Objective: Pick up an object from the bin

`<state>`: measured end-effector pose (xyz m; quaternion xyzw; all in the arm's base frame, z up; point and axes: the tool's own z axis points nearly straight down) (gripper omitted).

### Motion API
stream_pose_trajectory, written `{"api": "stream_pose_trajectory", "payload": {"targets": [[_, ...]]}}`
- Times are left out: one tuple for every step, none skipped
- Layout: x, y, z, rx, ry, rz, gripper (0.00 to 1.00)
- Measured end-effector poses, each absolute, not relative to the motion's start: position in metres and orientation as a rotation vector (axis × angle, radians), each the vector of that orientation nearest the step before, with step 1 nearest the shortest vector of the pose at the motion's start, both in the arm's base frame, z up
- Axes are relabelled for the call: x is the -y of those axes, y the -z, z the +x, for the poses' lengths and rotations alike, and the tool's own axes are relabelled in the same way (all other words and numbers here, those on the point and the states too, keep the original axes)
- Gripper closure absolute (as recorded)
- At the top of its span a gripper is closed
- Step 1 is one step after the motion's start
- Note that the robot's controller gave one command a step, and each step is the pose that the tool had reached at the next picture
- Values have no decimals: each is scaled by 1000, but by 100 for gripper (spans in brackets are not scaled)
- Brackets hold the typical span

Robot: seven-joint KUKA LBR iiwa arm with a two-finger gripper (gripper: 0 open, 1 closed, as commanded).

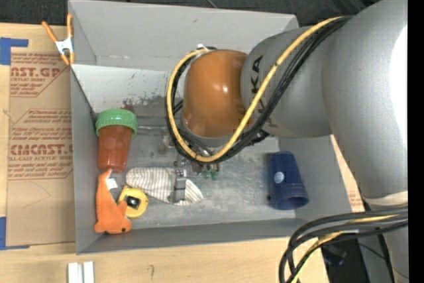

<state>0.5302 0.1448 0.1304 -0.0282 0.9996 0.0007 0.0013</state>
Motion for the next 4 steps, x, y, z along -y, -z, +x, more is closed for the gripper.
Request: {"api": "stream_pose_trajectory", "payload": {"targets": [[-152, -151, 561, -3124, 5, -382, 0], [-159, -161, 569, -3070, -5, -601, 0], [-156, -112, 535, -3129, -2, -234, 0], [-157, -75, 538, -3099, -2, -502, 100]]}}
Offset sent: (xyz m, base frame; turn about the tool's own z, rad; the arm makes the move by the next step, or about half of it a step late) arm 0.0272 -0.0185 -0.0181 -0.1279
